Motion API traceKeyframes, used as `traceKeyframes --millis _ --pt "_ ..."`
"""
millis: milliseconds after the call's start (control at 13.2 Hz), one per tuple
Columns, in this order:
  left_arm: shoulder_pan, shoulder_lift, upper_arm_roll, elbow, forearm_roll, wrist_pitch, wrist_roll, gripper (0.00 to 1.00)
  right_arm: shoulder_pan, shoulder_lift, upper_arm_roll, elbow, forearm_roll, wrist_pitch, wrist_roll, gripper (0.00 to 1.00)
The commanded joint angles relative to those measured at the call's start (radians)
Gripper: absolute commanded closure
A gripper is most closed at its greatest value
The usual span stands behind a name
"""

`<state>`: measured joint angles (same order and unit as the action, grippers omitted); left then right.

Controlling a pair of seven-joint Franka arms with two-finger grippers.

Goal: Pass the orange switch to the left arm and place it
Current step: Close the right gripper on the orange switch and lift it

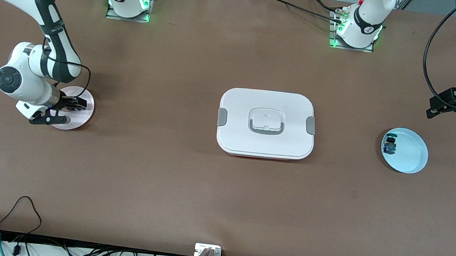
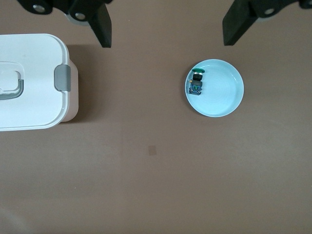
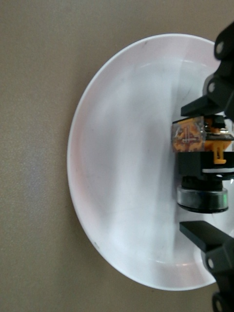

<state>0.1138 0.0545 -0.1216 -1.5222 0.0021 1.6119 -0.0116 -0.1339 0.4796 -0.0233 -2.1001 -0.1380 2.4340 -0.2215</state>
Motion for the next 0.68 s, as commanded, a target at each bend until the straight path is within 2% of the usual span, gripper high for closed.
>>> traceKeyframes --millis 0,76,151,454,606 --pt "0.003 0.011 -0.001 0.024 0.013 -0.017 0.015 0.0 -0.027 -0.01 0.01 -0.011 -0.009 0.01 -0.045 0.76" --pt "0.003 0.011 -0.001 0.023 0.013 -0.017 0.015 0.0 -0.027 -0.015 0.01 -0.009 -0.008 0.005 -0.062 0.87" --pt "0.003 0.011 -0.001 0.025 0.015 -0.017 0.015 0.0 -0.026 -0.019 0.013 -0.003 -0.006 -0.025 -0.064 0.92" --pt "0.003 0.011 -0.001 0.023 0.015 -0.018 0.015 0.0 -0.024 -0.076 0.04 0.084 0.006 -0.232 -0.065 0.93" --pt "0.003 0.011 -0.001 0.023 0.015 -0.018 0.015 0.0 -0.024 -0.105 0.063 0.171 0.066 -0.372 -0.067 0.93"
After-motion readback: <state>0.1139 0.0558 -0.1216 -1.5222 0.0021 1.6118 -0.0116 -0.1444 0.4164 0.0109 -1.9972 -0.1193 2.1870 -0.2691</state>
